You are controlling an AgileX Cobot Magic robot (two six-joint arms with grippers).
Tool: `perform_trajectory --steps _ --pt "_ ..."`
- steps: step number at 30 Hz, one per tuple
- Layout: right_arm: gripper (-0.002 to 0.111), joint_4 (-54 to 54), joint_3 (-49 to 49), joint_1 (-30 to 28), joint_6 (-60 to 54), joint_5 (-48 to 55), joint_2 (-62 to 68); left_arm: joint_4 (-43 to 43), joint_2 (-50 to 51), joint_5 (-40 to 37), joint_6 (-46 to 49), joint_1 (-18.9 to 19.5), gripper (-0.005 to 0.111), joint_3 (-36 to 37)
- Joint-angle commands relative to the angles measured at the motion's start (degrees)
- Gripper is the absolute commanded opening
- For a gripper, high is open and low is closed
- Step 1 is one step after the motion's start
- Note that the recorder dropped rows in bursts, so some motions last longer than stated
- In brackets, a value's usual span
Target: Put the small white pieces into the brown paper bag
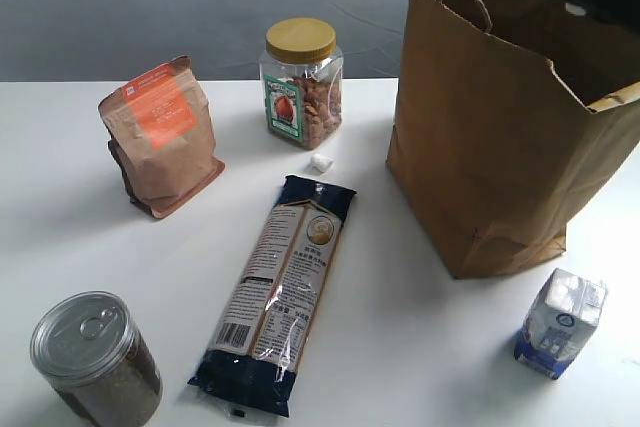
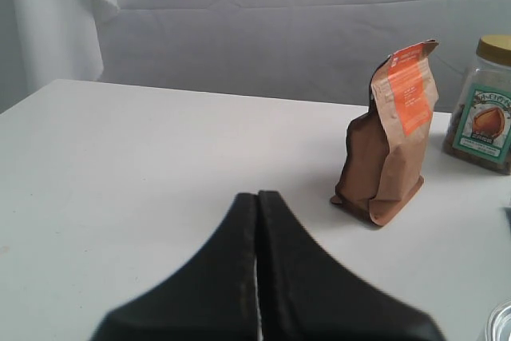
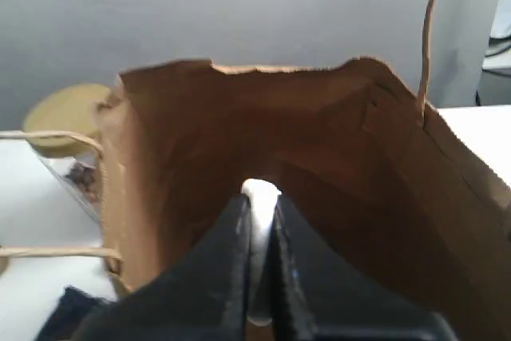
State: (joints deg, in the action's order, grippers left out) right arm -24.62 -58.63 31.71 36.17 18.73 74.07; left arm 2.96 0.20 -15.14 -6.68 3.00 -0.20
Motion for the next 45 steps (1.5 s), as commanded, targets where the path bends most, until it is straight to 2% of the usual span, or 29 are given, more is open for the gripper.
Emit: perform_trajectory --steps 1,4,6,14,17,22,27,30,34,39,45 --pt "0.012 0.24 -4.86 -0.31 -3.13 6.87 6.39 -0.45 -0.20 0.12 -0.22 -0.38 0.000 0.20" --pt "0.037 0.24 -5.13 -0.30 -3.18 6.40 6.28 -0.45 -0.20 0.12 -0.22 -0.38 0.000 0.20" --pt "0.042 0.24 -5.13 -0.30 -3.18 6.28 6.24 -0.45 -0.20 0.12 -0.22 -0.38 0.000 0.20" --pt "0.042 0.14 -5.13 -0.20 -3.18 6.70 2.17 -0.45 -0.20 0.12 -0.22 -0.38 0.000 0.20" --pt "0.042 -0.82 -5.13 2.58 -3.18 9.65 -3.39 -0.45 -0.20 0.12 -0.22 -0.38 0.000 0.20" --pt "0.042 0.38 -5.13 15.53 -3.61 19.12 -11.27 -0.45 -0.20 0.12 -0.22 -0.38 0.000 0.20" --pt "0.042 2.96 -3.04 27.88 -1.64 18.37 -11.61 -0.45 -0.20 0.12 -0.22 -0.38 0.000 0.20" --pt "0.042 2.80 -1.33 33.49 1.86 15.02 -9.00 -0.45 -0.20 0.12 -0.22 -0.38 0.000 0.20" --pt "0.042 2.80 -1.18 36.93 4.25 12.72 -0.92 -0.45 -0.20 0.12 -0.22 -0.38 0.000 0.20" --pt "0.042 0.37 -3.89 36.94 9.27 10.03 11.06 -0.45 -0.20 0.12 -0.22 -0.38 0.000 0.20" --pt "0.042 0.16 -17.60 36.83 9.59 13.95 26.40 -0.45 -0.20 0.12 -0.22 -0.38 0.000 0.20"
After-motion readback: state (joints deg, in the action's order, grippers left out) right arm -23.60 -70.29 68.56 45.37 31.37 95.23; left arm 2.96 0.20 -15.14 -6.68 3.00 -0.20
